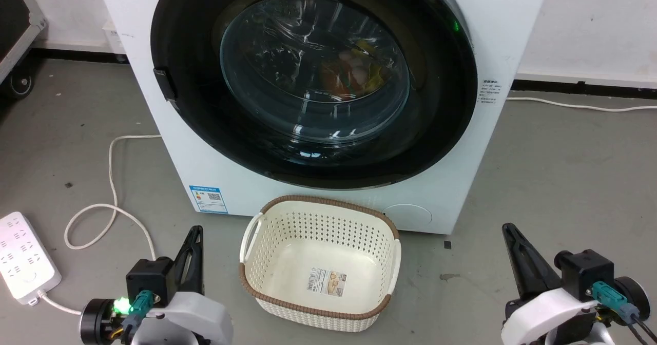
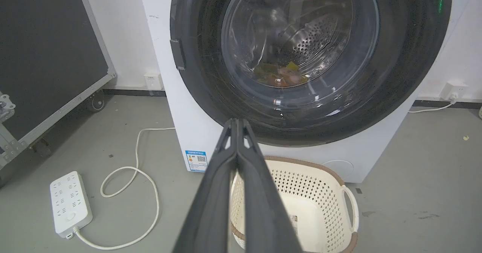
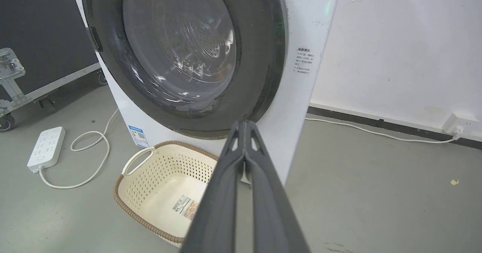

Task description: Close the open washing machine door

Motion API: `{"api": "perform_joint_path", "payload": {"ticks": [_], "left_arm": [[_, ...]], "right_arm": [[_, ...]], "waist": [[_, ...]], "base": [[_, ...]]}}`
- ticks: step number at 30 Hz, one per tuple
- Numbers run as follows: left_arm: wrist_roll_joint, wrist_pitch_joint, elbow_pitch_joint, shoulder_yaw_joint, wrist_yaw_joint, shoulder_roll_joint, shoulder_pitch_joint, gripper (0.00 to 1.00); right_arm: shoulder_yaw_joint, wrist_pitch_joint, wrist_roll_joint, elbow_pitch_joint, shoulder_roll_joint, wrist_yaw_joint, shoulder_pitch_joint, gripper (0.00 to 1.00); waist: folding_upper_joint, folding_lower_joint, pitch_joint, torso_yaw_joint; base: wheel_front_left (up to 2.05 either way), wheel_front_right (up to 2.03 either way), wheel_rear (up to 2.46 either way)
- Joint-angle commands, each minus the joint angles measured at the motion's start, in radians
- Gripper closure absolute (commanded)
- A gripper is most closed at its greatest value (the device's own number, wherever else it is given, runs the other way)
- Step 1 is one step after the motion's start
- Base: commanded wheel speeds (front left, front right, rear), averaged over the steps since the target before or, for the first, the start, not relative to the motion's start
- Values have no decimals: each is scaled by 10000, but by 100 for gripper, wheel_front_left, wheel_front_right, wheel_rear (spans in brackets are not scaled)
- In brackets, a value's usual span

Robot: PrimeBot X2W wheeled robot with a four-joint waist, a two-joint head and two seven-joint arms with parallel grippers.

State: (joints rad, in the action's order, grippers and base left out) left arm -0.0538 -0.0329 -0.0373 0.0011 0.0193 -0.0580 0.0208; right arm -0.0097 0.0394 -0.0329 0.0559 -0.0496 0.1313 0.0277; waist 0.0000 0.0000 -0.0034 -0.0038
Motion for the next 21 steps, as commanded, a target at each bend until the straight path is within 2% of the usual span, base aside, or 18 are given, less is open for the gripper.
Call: {"api": "perform_joint_path", "payload": {"ticks": [1,21], "left_arm": [[140,75,96,-9,-85,16,-115,100],[538,329,373,-11,-193,78,-208,100]], "right_arm": [[28,-64,106,-138,-5,-5,-195,100],[97,-394,329,-559,-6,-6,-277,100]], "waist": [[0,0,3,4],[0,0,34,38]], "base": [[0,0,0],[0,0,0]]}}
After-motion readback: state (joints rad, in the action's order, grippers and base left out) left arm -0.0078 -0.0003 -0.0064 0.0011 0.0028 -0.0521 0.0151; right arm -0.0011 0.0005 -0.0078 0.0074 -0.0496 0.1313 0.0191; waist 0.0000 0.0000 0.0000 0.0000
